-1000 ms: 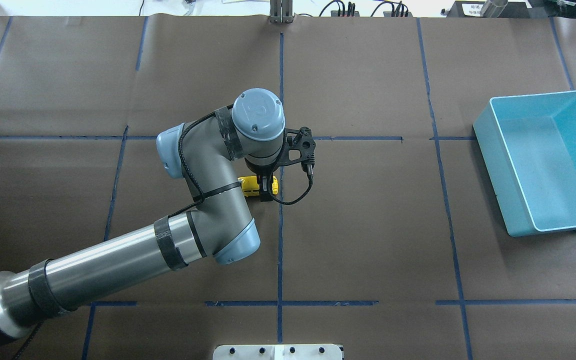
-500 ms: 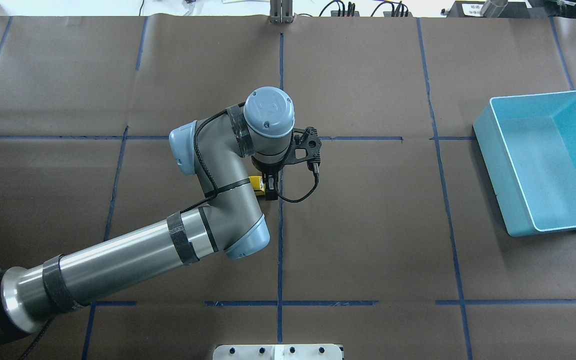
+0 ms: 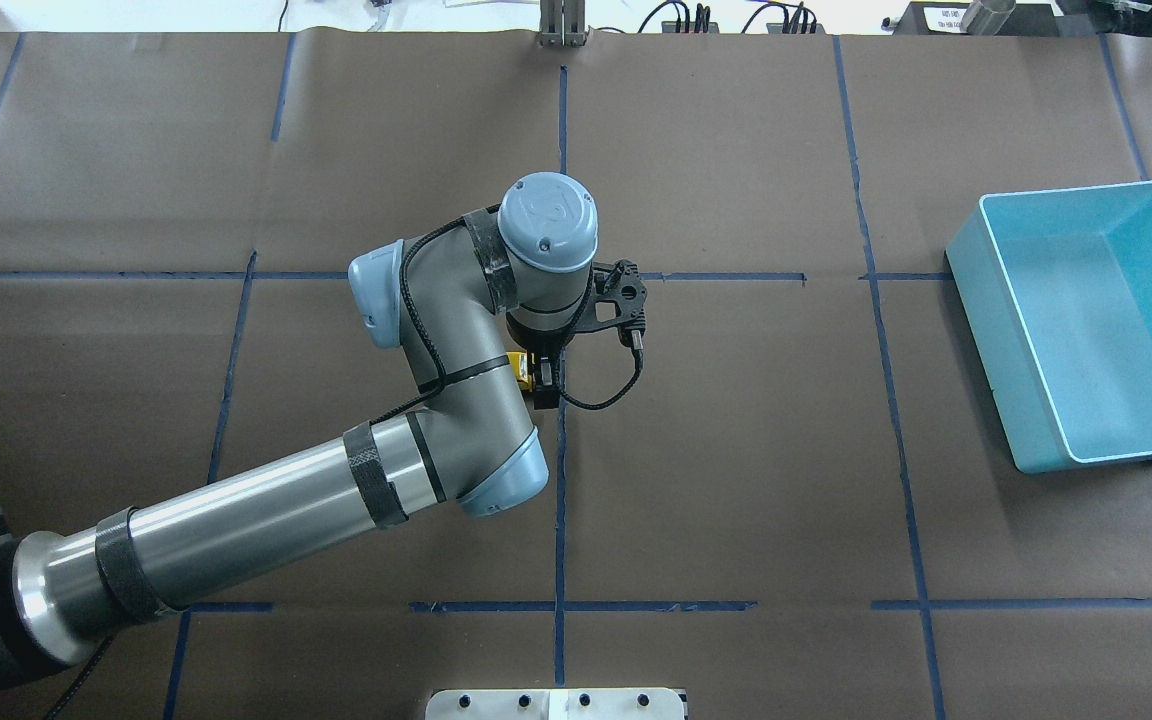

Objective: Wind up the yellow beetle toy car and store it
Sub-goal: 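Press the car down with the left gripper and drag it backward, then keep pressing and pull the car back toward the robot with the left gripper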

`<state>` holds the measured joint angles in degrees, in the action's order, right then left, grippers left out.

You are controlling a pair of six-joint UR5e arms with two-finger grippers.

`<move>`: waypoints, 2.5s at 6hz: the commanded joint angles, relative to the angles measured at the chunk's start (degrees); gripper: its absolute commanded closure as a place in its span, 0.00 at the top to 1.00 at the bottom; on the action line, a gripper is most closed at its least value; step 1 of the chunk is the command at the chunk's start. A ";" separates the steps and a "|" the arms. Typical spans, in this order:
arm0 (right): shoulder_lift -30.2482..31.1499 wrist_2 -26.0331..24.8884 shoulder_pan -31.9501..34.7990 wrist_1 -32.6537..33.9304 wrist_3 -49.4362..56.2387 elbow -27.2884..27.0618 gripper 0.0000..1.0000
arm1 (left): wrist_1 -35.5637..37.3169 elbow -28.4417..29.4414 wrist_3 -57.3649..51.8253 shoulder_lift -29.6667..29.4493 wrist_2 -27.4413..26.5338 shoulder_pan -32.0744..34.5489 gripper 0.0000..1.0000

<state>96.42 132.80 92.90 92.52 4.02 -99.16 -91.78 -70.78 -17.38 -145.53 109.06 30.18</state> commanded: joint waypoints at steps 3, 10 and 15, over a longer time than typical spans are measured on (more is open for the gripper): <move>0.08 0.09 0.00 0.11 0.02 -0.76 1.00 | 0.73 0.82 -0.20 -0.37 0.28 -0.03 0.91; 0.52 0.00 0.00 0.02 0.02 -0.77 1.00 | 1.51 2.66 0.07 -1.69 0.10 -0.65 0.61; 1.14 0.26 0.00 0.03 0.02 -1.12 1.00 | 1.62 -0.39 0.07 -2.31 0.28 -0.65 0.19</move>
<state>97.37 133.03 92.90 92.61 4.04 -100.28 -89.57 -69.63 -17.38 -147.89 109.20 29.53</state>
